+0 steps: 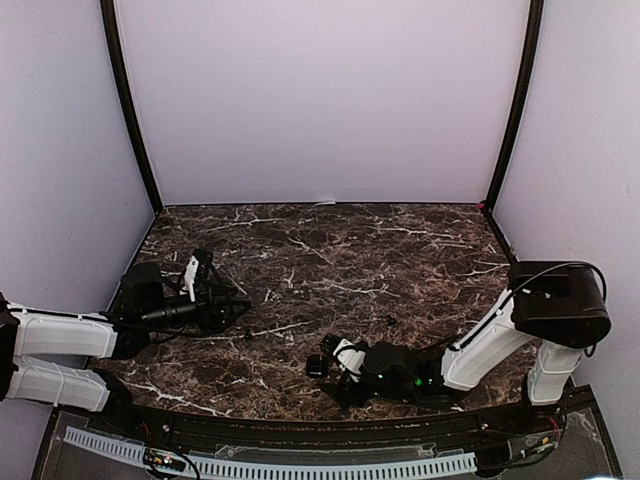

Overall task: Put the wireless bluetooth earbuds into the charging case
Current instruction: Adjust the charging case at the center of the board, then pick up the charging case.

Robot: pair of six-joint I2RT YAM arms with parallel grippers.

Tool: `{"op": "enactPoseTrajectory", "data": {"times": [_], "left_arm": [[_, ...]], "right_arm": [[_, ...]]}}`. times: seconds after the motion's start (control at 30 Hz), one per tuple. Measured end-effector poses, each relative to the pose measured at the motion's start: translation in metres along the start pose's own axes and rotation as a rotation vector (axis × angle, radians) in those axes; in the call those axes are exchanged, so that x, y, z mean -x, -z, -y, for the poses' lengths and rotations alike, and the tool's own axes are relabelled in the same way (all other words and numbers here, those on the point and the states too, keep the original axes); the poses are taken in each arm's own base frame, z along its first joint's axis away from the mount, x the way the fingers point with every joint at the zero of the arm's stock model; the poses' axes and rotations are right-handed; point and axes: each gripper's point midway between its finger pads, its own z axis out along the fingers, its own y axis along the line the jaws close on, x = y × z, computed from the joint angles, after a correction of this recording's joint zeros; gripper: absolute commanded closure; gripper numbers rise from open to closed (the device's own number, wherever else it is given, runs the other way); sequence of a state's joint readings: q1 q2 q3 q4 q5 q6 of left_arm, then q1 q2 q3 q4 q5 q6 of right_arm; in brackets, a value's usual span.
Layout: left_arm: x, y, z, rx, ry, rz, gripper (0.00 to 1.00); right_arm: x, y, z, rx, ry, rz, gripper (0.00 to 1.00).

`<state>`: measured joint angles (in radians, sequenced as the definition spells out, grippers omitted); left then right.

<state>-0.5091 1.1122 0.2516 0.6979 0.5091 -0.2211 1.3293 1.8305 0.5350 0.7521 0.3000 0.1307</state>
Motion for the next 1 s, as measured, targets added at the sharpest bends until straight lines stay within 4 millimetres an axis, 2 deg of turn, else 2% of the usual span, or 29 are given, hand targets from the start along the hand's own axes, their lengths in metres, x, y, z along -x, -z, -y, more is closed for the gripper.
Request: {"op": "enactPoseTrajectory", "data": {"times": [0.13,0.2,0.43,0.7,0.9,1.0], "left_arm": [[0.000,0.000,0.000,-0.002,-0.001,0.001,0.16],[0.000,0.000,0.001,-0.007,-0.001,0.001,0.16],[-0.009,-0.003,0.005,-0.046,0.013,-0.032,0.17],[-0.020,-0.007,0.009,-0.078,0.031,-0.070,0.17],[-0.021,-0.008,0.012,-0.091,0.033,-0.077,0.18],[-0.023,-0.009,0.012,-0.097,0.037,-0.085,0.18]], "right_arm": [[0.003,-0.004,0.001,-0.011,0.004,0.016,0.14],[0.003,-0.004,0.002,-0.009,0.014,0.020,0.18],[0.003,-0.008,-0.002,0.117,0.031,0.008,0.24],[0.007,-0.016,-0.009,0.221,0.054,0.017,0.24],[0.011,-0.020,-0.008,0.264,0.071,0.027,0.46],[0.011,-0.020,-0.007,0.287,0.081,0.030,0.53]]}}
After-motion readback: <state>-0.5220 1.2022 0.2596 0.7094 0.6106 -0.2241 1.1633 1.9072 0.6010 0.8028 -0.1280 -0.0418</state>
